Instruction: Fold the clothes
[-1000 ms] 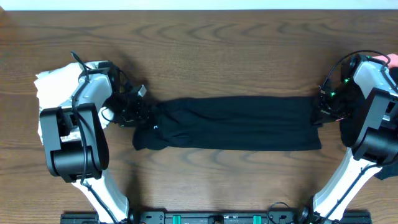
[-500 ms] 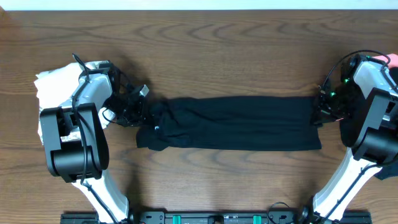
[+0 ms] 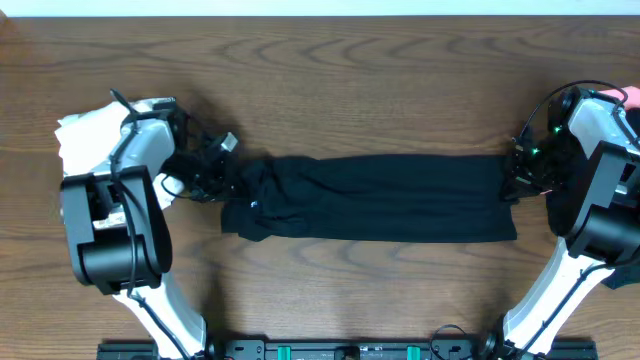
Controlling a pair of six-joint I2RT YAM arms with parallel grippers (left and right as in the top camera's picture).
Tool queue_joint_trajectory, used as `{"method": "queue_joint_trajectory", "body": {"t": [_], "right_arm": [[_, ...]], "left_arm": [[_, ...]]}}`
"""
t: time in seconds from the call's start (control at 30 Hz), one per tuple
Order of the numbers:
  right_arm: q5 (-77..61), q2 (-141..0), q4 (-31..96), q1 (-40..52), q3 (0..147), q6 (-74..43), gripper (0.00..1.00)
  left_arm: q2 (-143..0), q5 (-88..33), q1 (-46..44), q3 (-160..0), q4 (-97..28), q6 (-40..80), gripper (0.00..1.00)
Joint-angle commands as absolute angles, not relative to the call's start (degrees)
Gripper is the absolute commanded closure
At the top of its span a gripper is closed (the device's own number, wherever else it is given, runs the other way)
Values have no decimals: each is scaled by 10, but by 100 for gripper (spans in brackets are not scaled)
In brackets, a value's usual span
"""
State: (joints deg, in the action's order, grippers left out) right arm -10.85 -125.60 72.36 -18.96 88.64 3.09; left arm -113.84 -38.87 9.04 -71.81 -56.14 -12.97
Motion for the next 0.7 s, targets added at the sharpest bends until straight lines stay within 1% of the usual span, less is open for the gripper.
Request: {"method": "queue_joint_trajectory", "body": {"t": [0.0, 0.03, 0.07, 0.1, 0.13, 0.17, 0.23, 0.33, 0.43, 0.53, 0.67], "right_arm": [[-95, -1248, 715, -194, 879, 22, 89], [-95, -1248, 715, -194, 879, 22, 89], [-95, -1248, 715, -194, 879, 22, 89], [-95, -1248, 715, -194, 879, 22, 89], [-95, -1248, 715, -194, 879, 22, 89], [-95, -1248, 715, -194, 879, 22, 89], [-95, -1248, 714, -194, 879, 22, 89], [-95, -1248, 713, -194, 879, 22, 88], [-95, -1248, 713, -194, 879, 22, 88], [-95, -1248, 713, -194, 879, 22, 88], [-95, -1248, 713, -194, 879, 22, 88]], "left_arm": [[-1127, -380, 111, -719, -565, -117, 79], [-1127, -380, 116, -719, -565, -117, 72], [-1127, -380, 121, -719, -566, -117, 59], [-1127, -381, 124, -719, -567, -117, 53], [-1127, -382, 126, -719, -570, -117, 44], [-1127, -382, 127, -719, -573, -117, 37], [-1127, -398, 127, -719, -581, -117, 28], [-1127, -437, 127, -719, -585, -118, 26], [-1127, -446, 127, -719, -584, -124, 25], [-1127, -451, 127, -719, -594, -172, 26], [-1127, -517, 130, -719, -606, -233, 26]]}}
